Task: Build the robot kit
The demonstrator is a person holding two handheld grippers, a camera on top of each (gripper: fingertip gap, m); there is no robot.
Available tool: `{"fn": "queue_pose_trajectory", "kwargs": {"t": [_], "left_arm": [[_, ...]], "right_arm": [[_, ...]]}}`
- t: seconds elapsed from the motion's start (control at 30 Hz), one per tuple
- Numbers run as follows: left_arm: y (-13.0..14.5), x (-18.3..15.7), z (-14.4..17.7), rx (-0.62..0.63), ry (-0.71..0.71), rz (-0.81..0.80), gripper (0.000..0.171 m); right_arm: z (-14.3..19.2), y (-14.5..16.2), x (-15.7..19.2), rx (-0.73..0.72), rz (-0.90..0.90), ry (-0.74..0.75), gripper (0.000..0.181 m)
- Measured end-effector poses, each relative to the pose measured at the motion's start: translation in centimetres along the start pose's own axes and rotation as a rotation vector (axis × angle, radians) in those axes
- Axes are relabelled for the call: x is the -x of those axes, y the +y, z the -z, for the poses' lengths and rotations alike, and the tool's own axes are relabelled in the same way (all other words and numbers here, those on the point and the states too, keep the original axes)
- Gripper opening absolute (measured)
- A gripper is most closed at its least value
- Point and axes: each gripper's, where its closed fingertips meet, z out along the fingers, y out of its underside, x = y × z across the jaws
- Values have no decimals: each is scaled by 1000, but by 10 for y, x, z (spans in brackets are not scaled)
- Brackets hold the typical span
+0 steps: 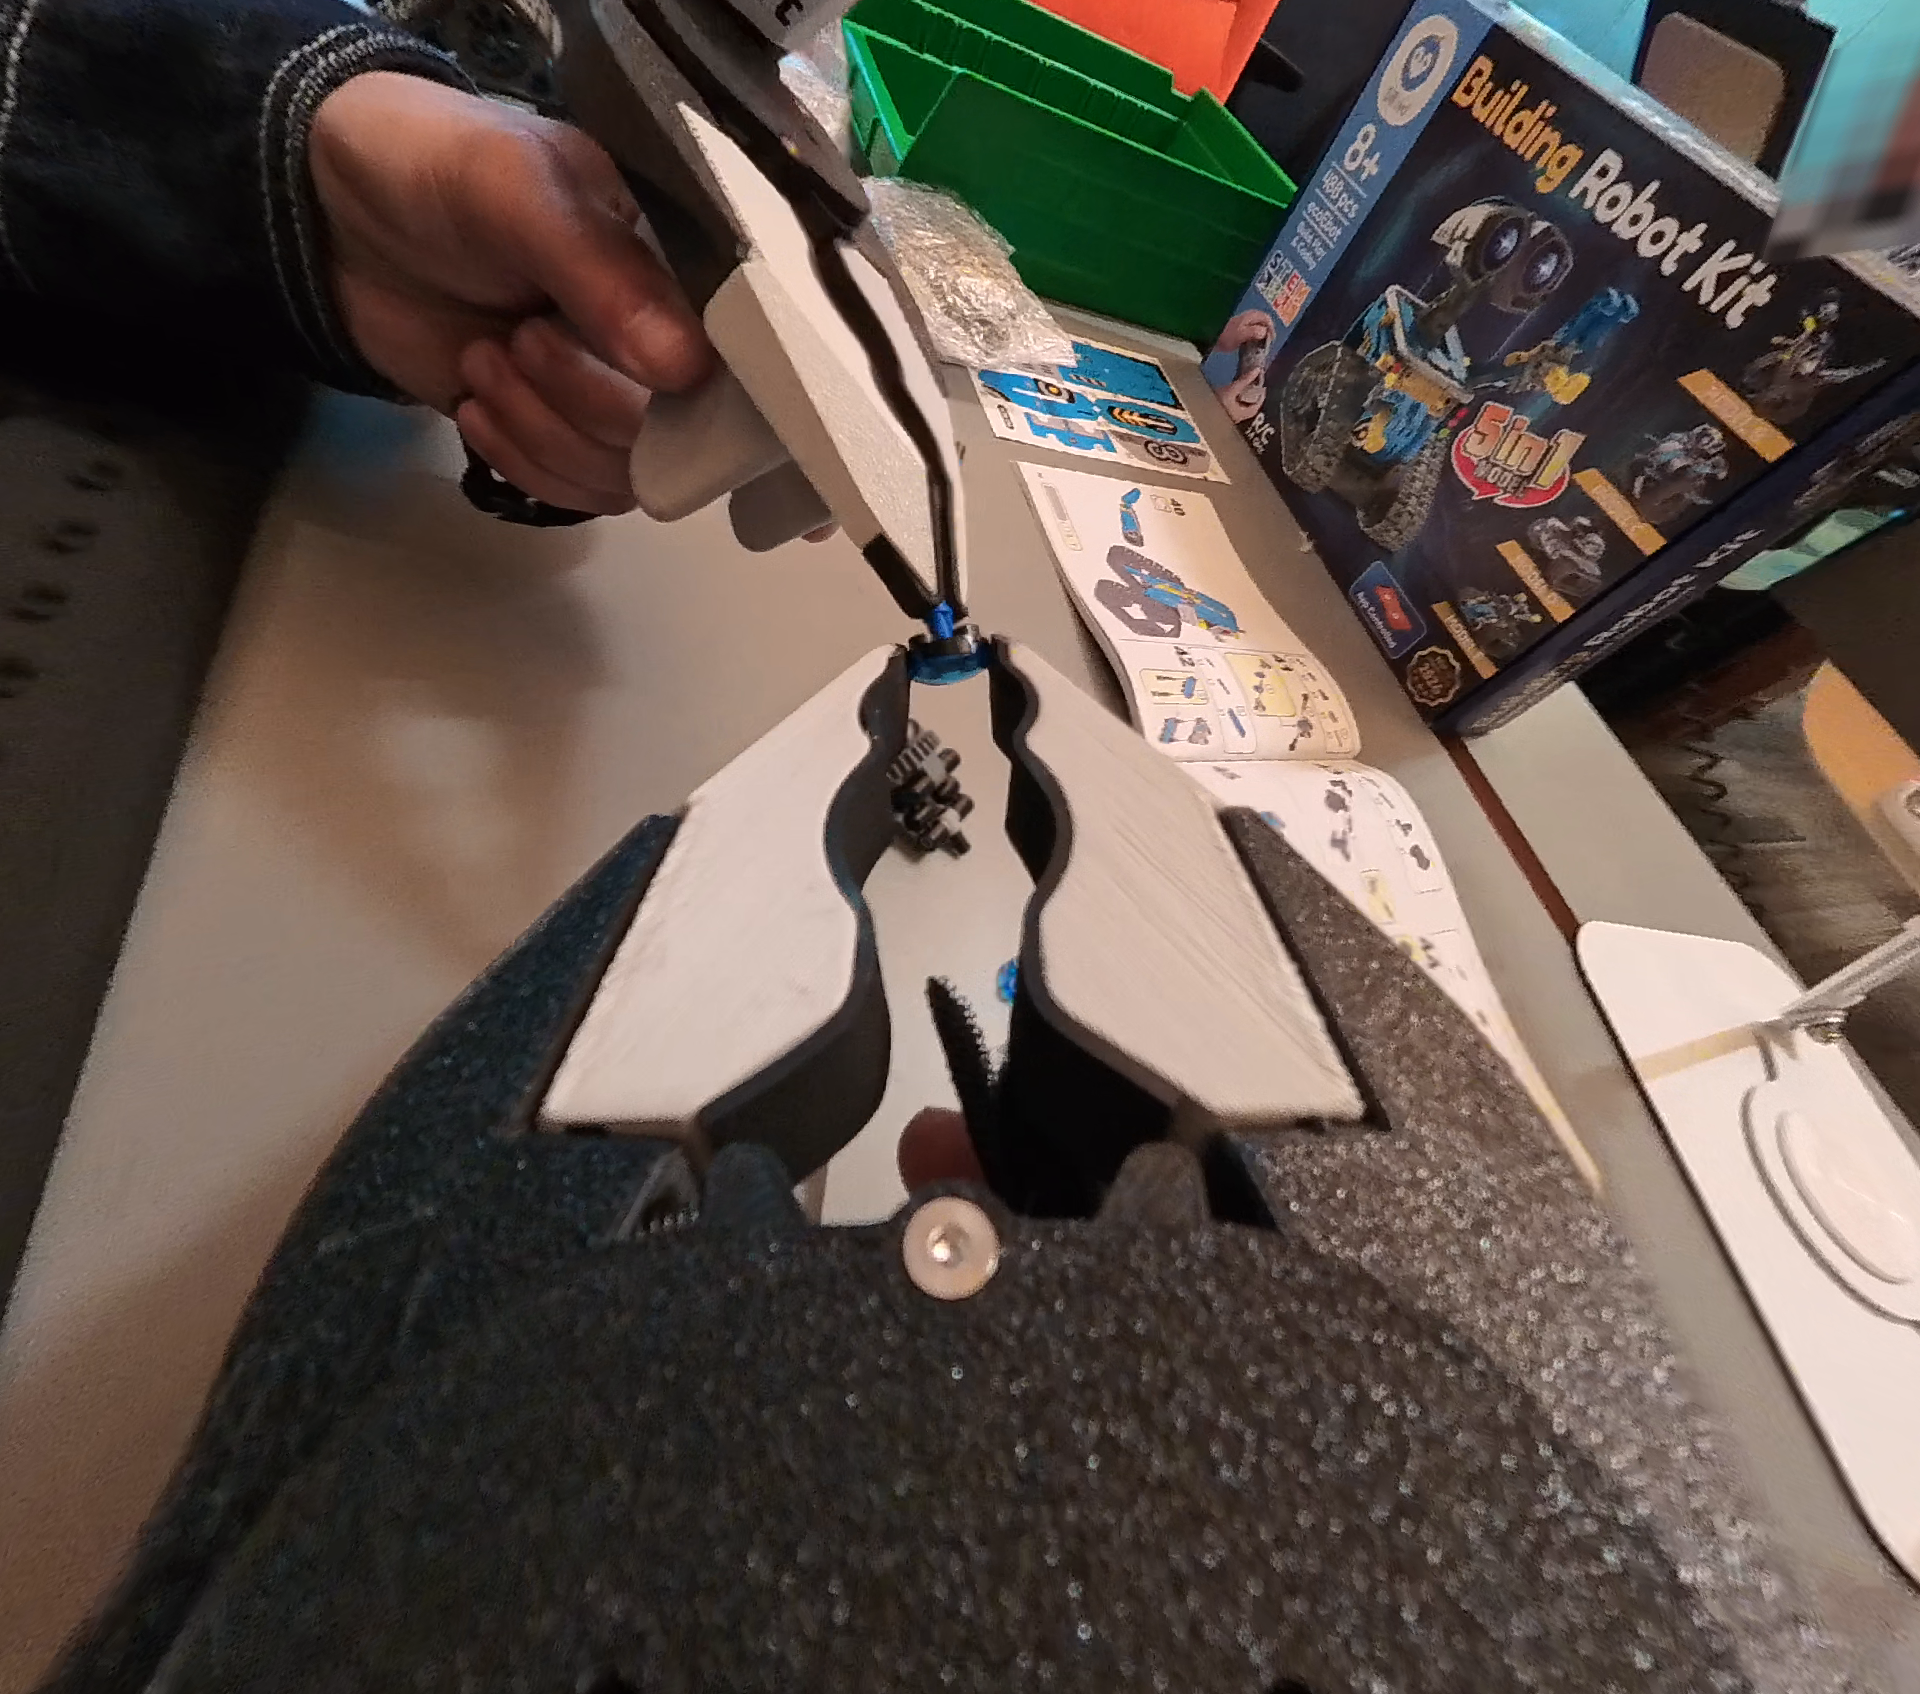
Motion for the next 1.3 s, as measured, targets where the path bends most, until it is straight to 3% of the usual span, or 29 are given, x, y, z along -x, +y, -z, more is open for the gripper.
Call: {"fn": "queue_pose_trajectory", "kwargs": {"t": [0.17, 0.27, 0.57, 0.77, 0.83, 0.87, 0.93, 1.13, 1.23, 1.3], "left_arm": [[1, -6, 0, 22, -22, -140, 3], [9, 0, -3, 77, -80, -203, 3], [23, 9, -7, 143, -97, -135, 3], [19, 9, -8, 114, -76, -107, 4], [10, 5, -5, 58, -24, -39, 6], [3, 5, -1, 9, -1, 18, 20], [-11, 3, 7, -80, 83, 152, 26], [-25, -41, 9, -164, 552, 536, 33], [-31, -55, 14, -188, 684, 590, 28], [-35, -58, 16, -213, 700, 589, 26]], "right_arm": [[4, -3, 4, -35, -120, -85, 14], [1, 7, 6, 29, -52, -52, 14], [-6, 21, 10, 195, 211, 18, 14], [-4, 19, 6, 119, 107, 4, 15], [-1, 10, 3, 44, 86, 15, 15], [2, 7, 0, 8, 67, 20, 15], [8, -3, -4, -73, 10, 15, 15], [22, -49, 5, -335, -97, -64, 15], [20, -57, 14, -348, -71, -84, 15], [18, -59, 15, -350, -36, -66, 16]]}}
